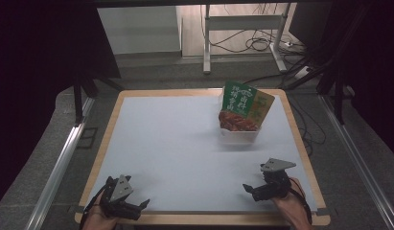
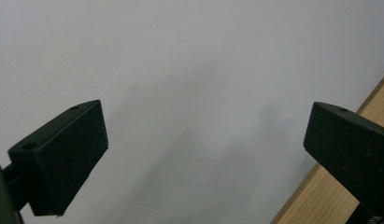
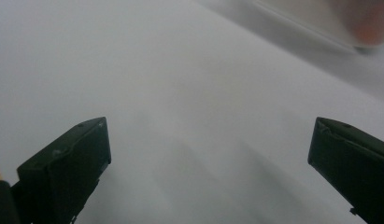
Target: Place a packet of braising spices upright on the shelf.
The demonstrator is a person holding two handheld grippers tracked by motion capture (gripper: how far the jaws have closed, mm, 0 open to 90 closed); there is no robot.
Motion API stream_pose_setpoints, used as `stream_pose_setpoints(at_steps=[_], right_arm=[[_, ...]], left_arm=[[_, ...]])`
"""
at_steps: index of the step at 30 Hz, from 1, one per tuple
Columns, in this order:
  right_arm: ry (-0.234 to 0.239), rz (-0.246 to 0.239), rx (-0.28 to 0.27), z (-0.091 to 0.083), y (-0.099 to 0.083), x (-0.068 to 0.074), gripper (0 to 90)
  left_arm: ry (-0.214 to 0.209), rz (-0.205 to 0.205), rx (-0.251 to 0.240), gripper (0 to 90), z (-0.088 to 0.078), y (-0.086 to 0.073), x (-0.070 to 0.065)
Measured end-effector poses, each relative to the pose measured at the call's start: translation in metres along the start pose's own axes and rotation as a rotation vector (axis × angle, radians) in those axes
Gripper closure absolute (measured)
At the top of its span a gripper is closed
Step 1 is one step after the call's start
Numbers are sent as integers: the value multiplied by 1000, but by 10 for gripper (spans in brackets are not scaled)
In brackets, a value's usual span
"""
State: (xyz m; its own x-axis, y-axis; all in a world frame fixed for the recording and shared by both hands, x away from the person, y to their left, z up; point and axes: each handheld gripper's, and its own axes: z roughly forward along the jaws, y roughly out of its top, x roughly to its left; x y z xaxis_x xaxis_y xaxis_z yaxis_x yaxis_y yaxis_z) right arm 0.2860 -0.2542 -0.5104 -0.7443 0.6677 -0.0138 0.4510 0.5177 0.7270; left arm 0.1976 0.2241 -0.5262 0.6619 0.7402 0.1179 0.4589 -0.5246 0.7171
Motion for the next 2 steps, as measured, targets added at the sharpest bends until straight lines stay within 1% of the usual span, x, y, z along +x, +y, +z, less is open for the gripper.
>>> stream_pose_setpoints(at_steps=[2], right_arm=[[1,-3,-2,0,0,0,0]], left_arm=[[0,1,2,0,0,0,0]])
